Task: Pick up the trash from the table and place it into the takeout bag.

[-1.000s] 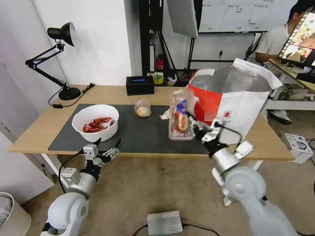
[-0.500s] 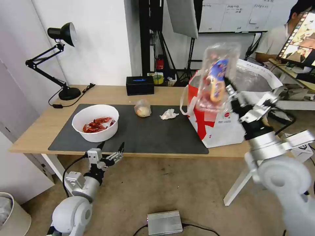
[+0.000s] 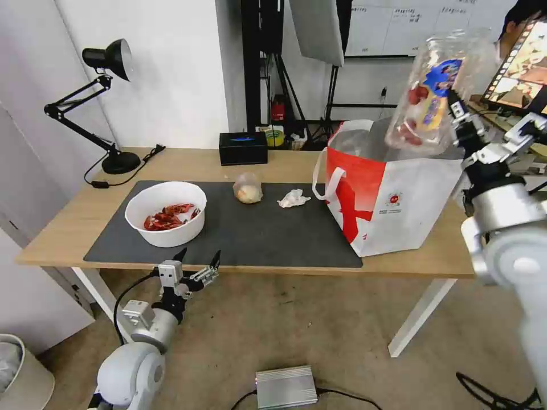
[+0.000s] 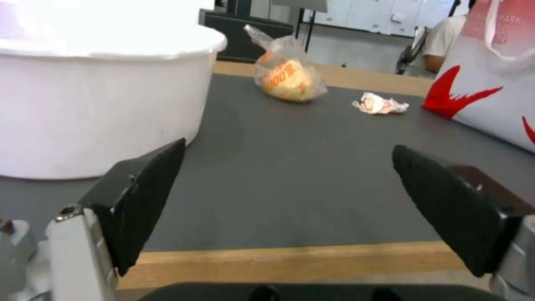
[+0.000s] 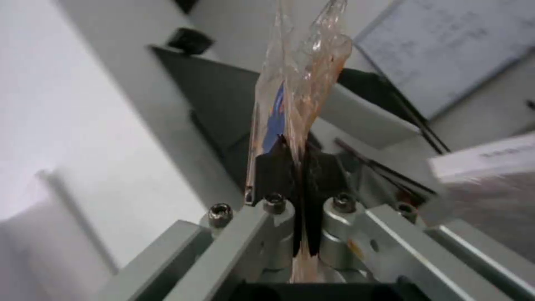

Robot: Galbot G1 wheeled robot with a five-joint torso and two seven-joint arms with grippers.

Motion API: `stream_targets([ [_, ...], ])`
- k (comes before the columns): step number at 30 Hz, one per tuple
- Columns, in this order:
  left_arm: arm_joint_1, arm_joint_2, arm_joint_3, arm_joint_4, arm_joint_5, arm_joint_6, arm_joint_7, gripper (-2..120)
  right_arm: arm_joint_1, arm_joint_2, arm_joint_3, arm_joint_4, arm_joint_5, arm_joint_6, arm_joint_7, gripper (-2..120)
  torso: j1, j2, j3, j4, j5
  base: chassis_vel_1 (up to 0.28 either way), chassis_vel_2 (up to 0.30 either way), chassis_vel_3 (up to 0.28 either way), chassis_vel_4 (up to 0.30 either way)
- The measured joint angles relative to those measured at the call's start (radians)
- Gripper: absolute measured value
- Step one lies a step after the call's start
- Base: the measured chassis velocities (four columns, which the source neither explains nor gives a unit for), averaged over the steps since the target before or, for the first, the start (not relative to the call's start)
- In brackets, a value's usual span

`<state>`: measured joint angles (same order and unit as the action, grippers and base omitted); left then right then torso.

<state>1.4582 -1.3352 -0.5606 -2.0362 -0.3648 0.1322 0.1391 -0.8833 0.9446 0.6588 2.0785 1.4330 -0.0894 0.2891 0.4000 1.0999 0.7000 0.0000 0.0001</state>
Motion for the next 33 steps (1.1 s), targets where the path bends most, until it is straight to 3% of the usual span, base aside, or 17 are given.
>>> stream_targets([
  [3,-0.003,-0.005,0.002,0.006,0.004,0.0,0.002,100,0.05,0.006,-0.013,-0.049,0.048,-0.025,0.099,0,0.0,0.0,0.0,-0.0001,0.0,0.0,0.0,0.0,0.0],
  [12,-0.012,-0.018,0.008,0.013,0.02,0.0,0.002,100,0.176,0.048,-0.066,-0.147,0.117,-0.046,0.262,0,0.0,0.0,0.0,-0.0001,-0.0001,0.0,0.0,0.0,0.0],
  [33,-0.006,-0.028,-0.013,0.008,0.021,0.002,0.0,100,0.335,0.199,-0.159,-0.243,0.254,-0.034,0.536,0,0.0,0.0,0.0,0.0001,-0.0002,0.0,0.0,0.0,0.0],
])
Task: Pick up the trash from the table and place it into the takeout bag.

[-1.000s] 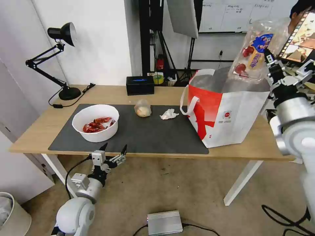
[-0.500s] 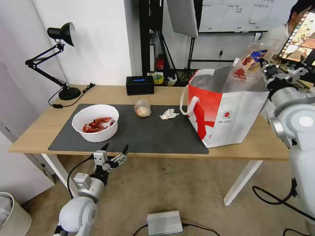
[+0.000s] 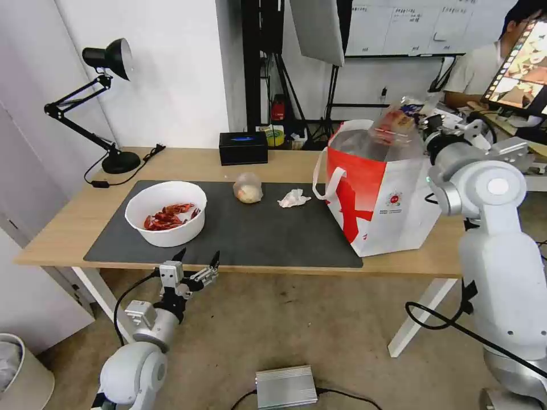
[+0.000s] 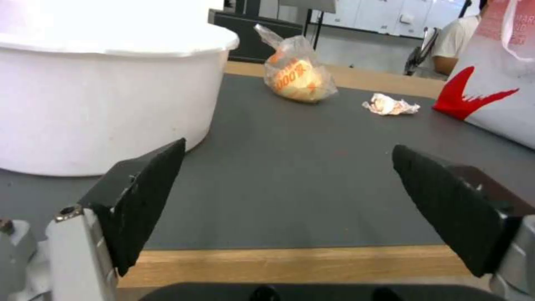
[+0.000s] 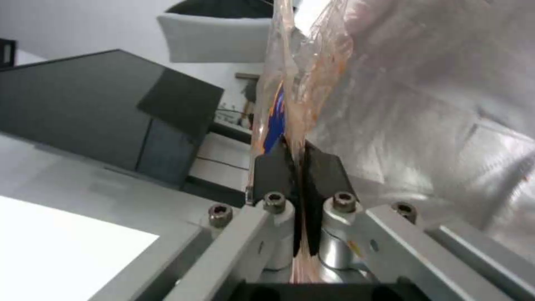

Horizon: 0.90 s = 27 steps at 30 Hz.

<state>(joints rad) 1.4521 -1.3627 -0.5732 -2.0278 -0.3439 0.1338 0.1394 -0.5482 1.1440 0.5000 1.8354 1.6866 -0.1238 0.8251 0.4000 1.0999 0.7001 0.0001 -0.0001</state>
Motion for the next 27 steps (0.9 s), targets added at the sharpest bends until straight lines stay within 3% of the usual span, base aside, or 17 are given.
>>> stream_targets([
  [14,-0.006,-0.003,0.005,0.007,0.0,0.001,-0.001,100,0.003,0.008,0.007,0.006,0.035,-0.004,0.065,3,0.0,0.0,0.0,-0.0001,0.0001,0.0,0.0,0.0,0.0],
  [27,-0.004,0.0,0.005,0.006,0.001,0.002,-0.001,100,-0.031,-0.002,0.019,0.038,0.046,-0.011,0.064,51,0.0,0.0,0.0,-0.0001,0.0001,0.0,0.0,0.0,0.0],
])
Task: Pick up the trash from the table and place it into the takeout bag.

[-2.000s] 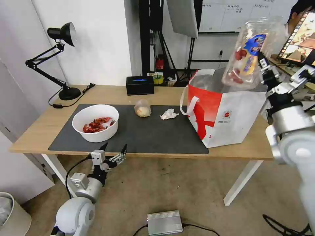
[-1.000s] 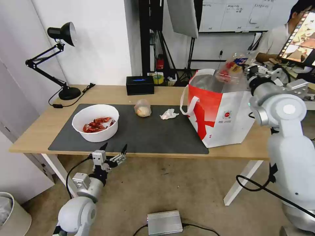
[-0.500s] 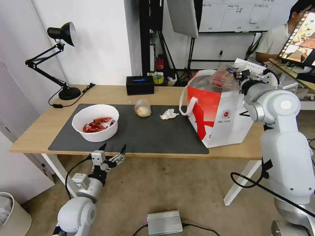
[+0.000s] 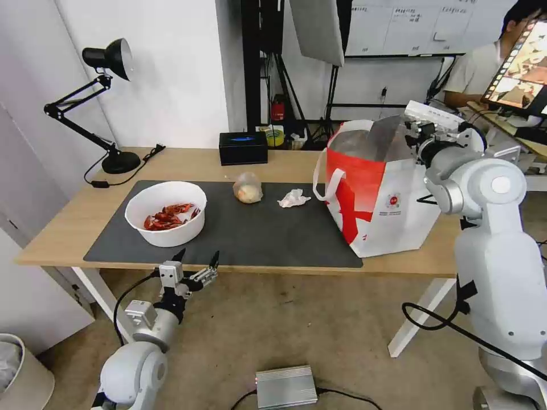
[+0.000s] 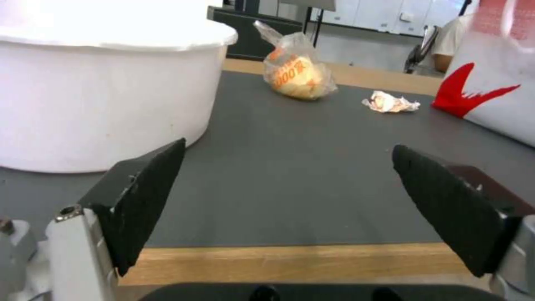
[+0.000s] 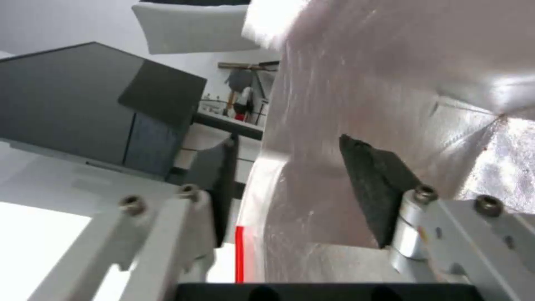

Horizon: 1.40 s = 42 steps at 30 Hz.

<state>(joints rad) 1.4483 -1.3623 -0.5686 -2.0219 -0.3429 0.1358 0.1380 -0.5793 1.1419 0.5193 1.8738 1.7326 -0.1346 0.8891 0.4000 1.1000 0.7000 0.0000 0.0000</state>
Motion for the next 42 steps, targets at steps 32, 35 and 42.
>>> stream_targets([
  [32,0.0,-0.008,-0.004,-0.023,-0.019,-0.022,0.002,100,-0.363,-0.197,-0.074,0.173,-0.779,0.185,-1.051,100,0.0,0.0,0.0,0.0,0.0,0.0,0.0,0.0,0.0],
  [35,0.0,-0.012,-0.004,-0.028,-0.019,-0.023,0.002,100,-0.4,-0.197,-0.068,0.174,-0.867,0.222,-1.085,100,0.0,0.0,0.0,0.0,0.0,0.0,0.0,0.0,0.0],
  [42,0.004,-0.014,-0.015,-0.036,-0.02,-0.024,0.004,100,-0.544,-0.158,-0.023,0.182,-1.078,0.309,-1.144,100,0.0,0.0,0.0,0.0,0.0,0.0,0.0,0.0,0.0],
])
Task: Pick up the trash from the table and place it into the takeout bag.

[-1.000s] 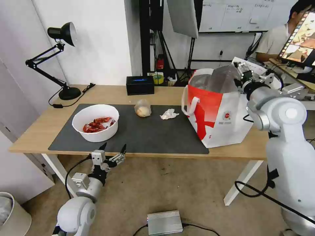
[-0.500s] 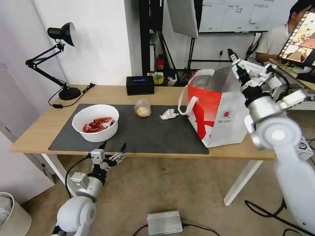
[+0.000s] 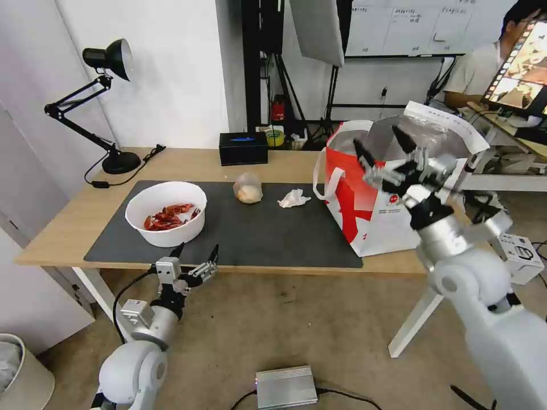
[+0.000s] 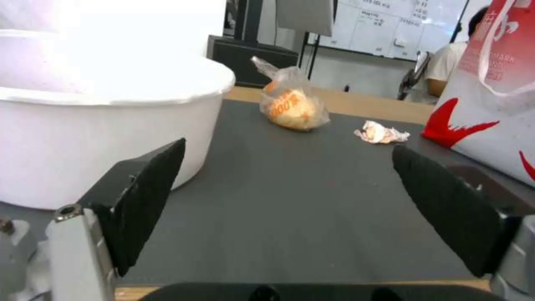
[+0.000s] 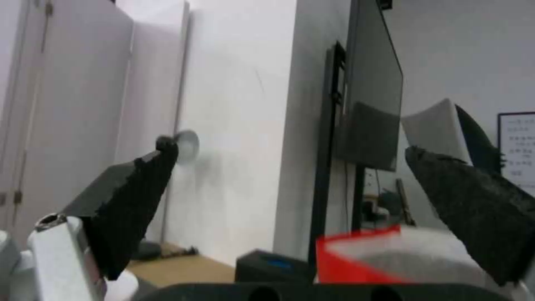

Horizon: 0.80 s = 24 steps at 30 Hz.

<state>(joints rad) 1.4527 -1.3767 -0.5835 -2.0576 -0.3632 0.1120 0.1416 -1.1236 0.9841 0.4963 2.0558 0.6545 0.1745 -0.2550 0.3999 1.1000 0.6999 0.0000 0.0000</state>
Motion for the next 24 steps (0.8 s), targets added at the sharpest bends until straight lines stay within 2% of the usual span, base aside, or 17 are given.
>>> stream_targets([
  [5,0.004,0.001,-0.008,-0.005,-0.001,-0.001,0.001,100,-0.076,0.05,0.021,0.011,-0.047,0.007,0.025,100,0.0,0.0,0.0,0.0001,0.0,0.0,0.0,0.0,0.0],
  [8,0.008,0.001,-0.014,-0.01,-0.002,-0.002,0.002,100,-0.144,0.107,0.032,0.039,-0.086,0.0,0.116,100,0.0,0.0,0.0,0.0,-0.0002,0.0,0.0,0.0,0.0],
  [11,0.01,-0.001,-0.017,-0.012,-0.002,-0.002,0.002,100,-0.177,0.137,0.034,0.051,-0.117,-0.002,0.166,100,0.0,0.0,0.0,0.0001,0.0,0.0,0.0,0.0,0.0],
  [13,0.011,-0.005,-0.018,-0.013,-0.001,-0.002,0.002,100,-0.231,0.189,0.035,0.062,-0.184,-0.004,0.25,100,0.0,0.0,0.0,0.0,-0.0001,0.0,0.0,0.0,0.0],
  [15,0.012,-0.006,-0.019,-0.013,-0.001,-0.002,0.002,100,-0.238,0.196,0.035,0.062,-0.194,-0.003,0.261,100,0.0,0.0,0.0,0.0001,-0.0001,0.0,0.0,0.0,0.0],
  [16,0.012,-0.008,-0.02,-0.013,0.004,-0.002,0.002,100,-0.274,0.223,0.036,0.058,-0.235,0.001,0.3,100,0.0,0.0,0.0,0.0002,-0.0004,0.0,0.0,0.0,0.0],
  [24,0.013,-0.016,-0.027,-0.011,0.019,-0.002,0.003,100,-0.374,0.29,0.037,0.017,-0.318,0.04,0.328,100,0.0,0.0,0.0,0.0,-0.0002,0.0,0.0,0.0,0.0],
])
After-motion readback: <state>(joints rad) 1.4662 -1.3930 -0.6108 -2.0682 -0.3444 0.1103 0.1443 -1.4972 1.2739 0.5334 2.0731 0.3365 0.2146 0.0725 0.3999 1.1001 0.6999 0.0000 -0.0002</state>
